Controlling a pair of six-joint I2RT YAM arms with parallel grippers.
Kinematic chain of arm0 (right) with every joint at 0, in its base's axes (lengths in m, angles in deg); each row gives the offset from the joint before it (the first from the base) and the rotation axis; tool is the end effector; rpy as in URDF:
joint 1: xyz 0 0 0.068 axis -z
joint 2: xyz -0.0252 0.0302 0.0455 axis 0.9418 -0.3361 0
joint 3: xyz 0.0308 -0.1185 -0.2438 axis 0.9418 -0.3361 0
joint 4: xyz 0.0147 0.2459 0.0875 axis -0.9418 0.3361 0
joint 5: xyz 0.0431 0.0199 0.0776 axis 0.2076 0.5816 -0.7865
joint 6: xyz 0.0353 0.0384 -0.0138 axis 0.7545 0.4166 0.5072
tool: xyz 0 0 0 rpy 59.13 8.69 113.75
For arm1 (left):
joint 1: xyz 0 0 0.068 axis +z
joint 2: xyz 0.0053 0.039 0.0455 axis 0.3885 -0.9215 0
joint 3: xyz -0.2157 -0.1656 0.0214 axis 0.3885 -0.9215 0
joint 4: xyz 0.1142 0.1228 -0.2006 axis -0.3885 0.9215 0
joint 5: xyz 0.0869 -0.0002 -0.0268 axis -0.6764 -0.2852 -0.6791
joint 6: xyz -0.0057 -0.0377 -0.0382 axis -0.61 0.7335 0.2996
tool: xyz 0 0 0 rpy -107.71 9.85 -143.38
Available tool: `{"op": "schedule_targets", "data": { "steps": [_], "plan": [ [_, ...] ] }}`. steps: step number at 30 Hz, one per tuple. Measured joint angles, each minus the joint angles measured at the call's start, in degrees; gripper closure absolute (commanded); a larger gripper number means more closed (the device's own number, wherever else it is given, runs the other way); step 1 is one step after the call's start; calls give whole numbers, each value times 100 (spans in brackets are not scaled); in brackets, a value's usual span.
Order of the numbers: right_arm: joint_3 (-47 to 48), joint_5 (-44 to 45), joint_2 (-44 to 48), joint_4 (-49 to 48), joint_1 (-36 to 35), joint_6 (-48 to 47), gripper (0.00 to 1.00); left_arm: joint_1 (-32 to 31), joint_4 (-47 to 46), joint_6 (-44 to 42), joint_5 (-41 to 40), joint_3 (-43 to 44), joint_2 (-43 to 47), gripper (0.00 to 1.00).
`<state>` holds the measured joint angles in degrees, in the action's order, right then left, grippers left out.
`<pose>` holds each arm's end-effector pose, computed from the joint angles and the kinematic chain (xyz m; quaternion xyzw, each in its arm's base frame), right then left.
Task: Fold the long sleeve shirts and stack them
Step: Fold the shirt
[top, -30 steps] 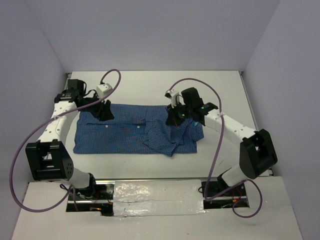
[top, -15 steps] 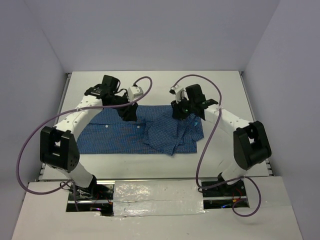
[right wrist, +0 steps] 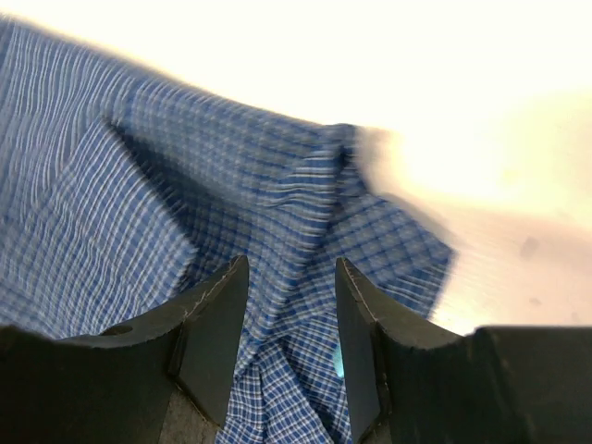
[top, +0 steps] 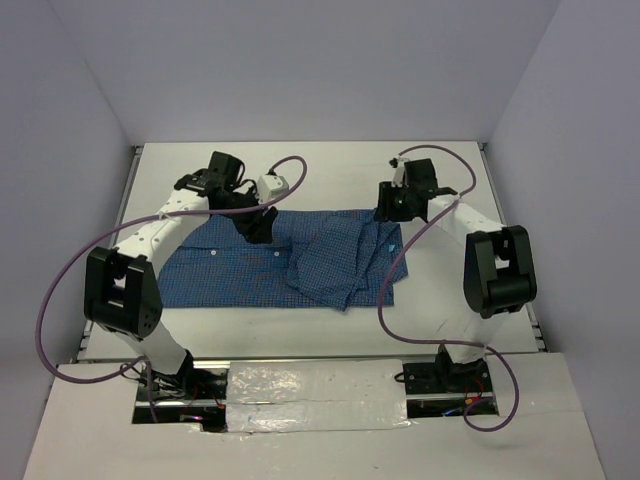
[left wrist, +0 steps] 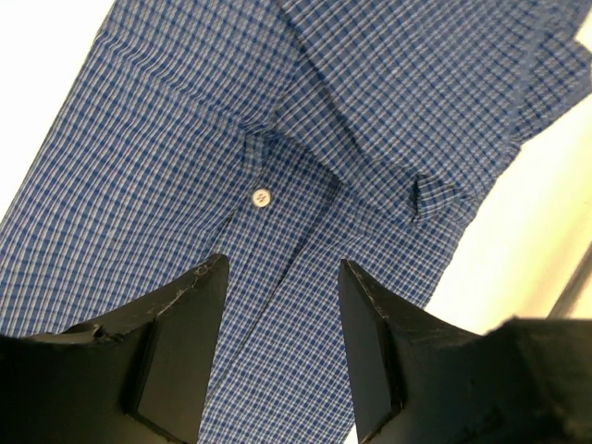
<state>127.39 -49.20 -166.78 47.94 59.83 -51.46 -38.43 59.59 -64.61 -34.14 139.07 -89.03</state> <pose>0.3642 0.0767 0.2093 -0.0941 0.9261 0.1613 0.3278 0.3283 -0.1110 0.2781 0.4259 0.8211 -0.2268 0.3048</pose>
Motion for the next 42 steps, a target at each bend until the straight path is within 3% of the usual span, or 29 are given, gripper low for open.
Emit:
{"op": "schedule_targets", "data": {
  "steps": [6,13,15,18,19,23,28,32,35,38,41,42],
  "plan": [
    [-236,-107,400,-170,286,857,48,387,-81,466,-402,2,2,34],
    [-76,-313,7,-339,334,1250,50,2822,-514,1351,-1075,201,-136,31],
    [85,-343,-313,-345,334,1311,50,3250,-678,1443,-1467,214,-280,19],
    [330,-315,-662,-289,334,1375,51,3316,-778,1499,-1696,216,-518,17],
    [426,-297,-752,-286,334,1388,51,3318,-796,1510,-1707,238,-621,7],
    [881,-297,-1058,-267,334,1427,53,3436,-848,1663,-1738,501,-1169,1],
    [1239,-291,-1456,-269,334,1427,66,3864,-970,1794,-1759,693,-1624,1],
    [1252,-245,-1611,-116,334,1427,64,3954,-1038,1788,-1604,807,-1897,1],
    [1259,-227,-1611,-66,339,1405,64,3882,-1084,1788,-1373,774,-1961,5],
    [1270,-225,-1611,-26,341,1401,66,3818,-1126,1786,-1187,680,-1963,16],
    [1362,-190,-1611,98,343,1390,71,3803,-1110,1781,-1067,656,-2048,37],
    [1394,-177,-1611,131,343,1381,75,3805,-1104,1779,-1036,656,-2094,49]
  ]
}}
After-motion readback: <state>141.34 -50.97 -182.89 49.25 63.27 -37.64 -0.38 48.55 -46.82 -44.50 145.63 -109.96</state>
